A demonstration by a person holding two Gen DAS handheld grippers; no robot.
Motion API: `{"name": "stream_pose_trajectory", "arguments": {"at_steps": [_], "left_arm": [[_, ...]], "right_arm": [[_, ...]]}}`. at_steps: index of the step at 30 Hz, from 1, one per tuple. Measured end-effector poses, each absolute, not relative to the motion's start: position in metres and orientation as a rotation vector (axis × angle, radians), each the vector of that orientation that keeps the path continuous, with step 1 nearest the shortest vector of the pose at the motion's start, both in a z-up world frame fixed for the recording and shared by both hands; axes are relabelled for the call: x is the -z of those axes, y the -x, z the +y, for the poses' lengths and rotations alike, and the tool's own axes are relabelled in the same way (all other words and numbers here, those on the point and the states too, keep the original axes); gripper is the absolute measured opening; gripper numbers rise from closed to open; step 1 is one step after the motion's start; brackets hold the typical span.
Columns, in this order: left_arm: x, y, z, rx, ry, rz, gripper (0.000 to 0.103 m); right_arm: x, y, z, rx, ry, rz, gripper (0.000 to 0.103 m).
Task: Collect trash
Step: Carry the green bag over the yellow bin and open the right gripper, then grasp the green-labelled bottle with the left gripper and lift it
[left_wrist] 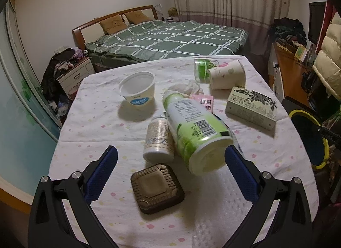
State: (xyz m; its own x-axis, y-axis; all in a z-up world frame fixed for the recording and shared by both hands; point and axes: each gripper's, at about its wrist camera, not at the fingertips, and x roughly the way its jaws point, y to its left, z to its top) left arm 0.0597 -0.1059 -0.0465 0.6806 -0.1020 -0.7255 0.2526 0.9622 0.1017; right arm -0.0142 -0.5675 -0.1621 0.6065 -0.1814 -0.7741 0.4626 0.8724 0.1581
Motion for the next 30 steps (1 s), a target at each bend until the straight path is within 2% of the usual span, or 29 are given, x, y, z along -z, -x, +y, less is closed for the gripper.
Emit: {"name": "stream_pose_trajectory", "arguments": {"at_steps": [13, 15, 23, 25, 30], "left_arm": [[0.061, -0.058, -0.123, 0.191, -0.210, 0.791, 0.099], [0.062, -0.059, -0.123, 0.169, -0.209, 0.770, 0.094], [0.070, -0.066, -0.117, 0.227, -0.153, 0.793, 0.060], [0.069, -0.066, -0.115, 0.234, -0.140, 0.776, 0.056], [0.064, -0.068, -0.112, 0.248, -0.128, 0.733, 0.055]], "right_arm": [[0.162, 0.012, -0.557, 0.348, -0.376, 0.833, 0.067], [0.162, 0.012, -0.557, 0.346, -0.377, 0.833, 0.067], [0.165, 0.011, -0.557, 0.335, -0.384, 0.838, 0.067], [0.166, 0.011, -0.556, 0.335, -0.384, 0.839, 0.067], [0.167, 0.010, -0.554, 0.327, -0.386, 0.838, 0.067]]}}
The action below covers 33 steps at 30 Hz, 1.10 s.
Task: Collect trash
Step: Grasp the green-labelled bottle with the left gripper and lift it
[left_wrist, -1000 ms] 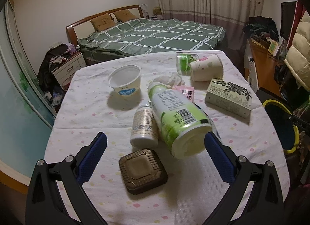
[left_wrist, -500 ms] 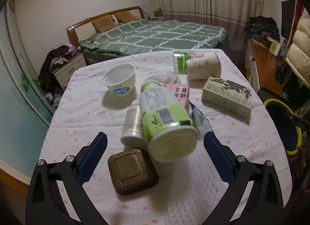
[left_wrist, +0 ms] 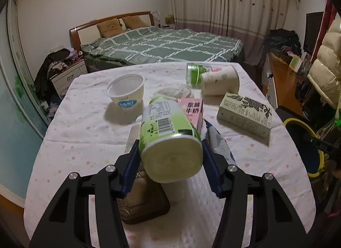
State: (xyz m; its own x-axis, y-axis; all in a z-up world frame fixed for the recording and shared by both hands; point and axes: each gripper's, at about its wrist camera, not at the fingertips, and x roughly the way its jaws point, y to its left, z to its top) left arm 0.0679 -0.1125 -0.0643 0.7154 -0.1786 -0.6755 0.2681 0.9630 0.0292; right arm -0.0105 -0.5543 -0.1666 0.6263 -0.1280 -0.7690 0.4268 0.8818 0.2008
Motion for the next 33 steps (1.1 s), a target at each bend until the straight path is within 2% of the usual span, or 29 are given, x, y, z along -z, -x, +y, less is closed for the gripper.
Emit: {"name": "stream_pose_trajectory", "arguments": {"at_steps": [15, 33], "left_arm": [[0.020, -0.066, -0.099, 0.259, -0.130, 0.617, 0.053], [-0.006, -0.079, -0.100, 0.254, -0.130, 0.550, 0.052]], "right_arm": [[0.162, 0.010, -0.548, 0.313, -0.381, 0.828, 0.067], [0.143, 0.022, -0.541, 0.315, -0.364, 0.770, 0.067]]}}
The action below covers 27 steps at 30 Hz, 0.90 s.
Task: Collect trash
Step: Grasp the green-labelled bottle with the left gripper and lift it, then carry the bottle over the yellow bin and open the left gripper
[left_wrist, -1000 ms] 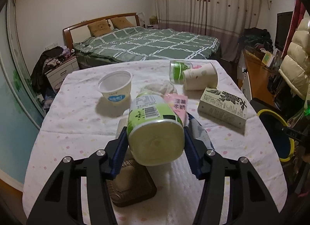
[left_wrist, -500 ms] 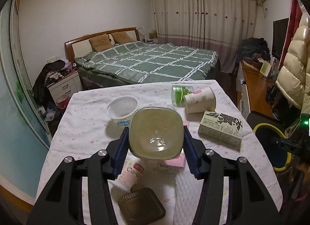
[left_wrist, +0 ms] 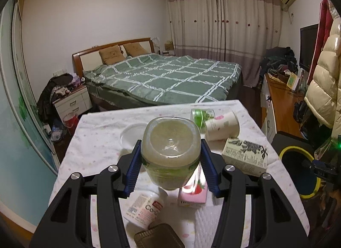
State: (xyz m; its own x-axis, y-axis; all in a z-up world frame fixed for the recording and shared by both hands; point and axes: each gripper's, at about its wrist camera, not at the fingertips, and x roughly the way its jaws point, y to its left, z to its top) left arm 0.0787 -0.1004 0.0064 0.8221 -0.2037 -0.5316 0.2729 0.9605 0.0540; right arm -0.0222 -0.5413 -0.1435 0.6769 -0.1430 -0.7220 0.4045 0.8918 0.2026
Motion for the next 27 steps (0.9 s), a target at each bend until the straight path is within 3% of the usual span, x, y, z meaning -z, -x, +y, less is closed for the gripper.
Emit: {"name": "stream_pose_trajectory", "arguments": {"at_steps": [13, 27], "left_arm": [[-0.047, -0.055, -0.150, 0.452, -0.151, 0.538, 0.052], [-0.014, -0.050, -0.320, 0.825, -0.174, 0.655, 0.052]], "right_arm": [[0.113, 0.059, -0.548, 0.378, -0.331, 0.699, 0.067], [0.111, 0.112, -0.585, 0.483, -0.348, 0.691, 0.067]]}}
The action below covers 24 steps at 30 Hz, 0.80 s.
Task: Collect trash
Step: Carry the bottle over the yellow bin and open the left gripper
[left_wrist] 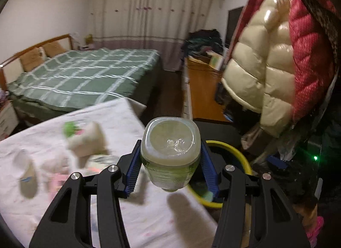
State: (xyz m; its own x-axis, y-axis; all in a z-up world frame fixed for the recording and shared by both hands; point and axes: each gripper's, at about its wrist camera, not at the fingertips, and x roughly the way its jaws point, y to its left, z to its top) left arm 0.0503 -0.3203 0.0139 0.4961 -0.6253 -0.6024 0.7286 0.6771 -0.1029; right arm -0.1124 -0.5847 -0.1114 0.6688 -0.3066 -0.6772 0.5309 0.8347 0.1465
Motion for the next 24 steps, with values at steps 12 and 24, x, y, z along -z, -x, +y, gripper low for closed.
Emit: {"name": "stream_pose_trajectory", "arguments": {"at_steps": [12, 24], "left_arm": [[0.085, -0.040, -0.451, 0.918, -0.289, 0.862, 0.052], [0.073, -0.031, -0.418, 0.899, -0.251, 0.843, 0.076]], "right_arm": [[0.125, 0.137, -0.609, 0.549, -0.386, 0.706, 0.068], [0.126, 0.135, -0.604, 0.549, -0.389, 0.721, 0.067]]}}
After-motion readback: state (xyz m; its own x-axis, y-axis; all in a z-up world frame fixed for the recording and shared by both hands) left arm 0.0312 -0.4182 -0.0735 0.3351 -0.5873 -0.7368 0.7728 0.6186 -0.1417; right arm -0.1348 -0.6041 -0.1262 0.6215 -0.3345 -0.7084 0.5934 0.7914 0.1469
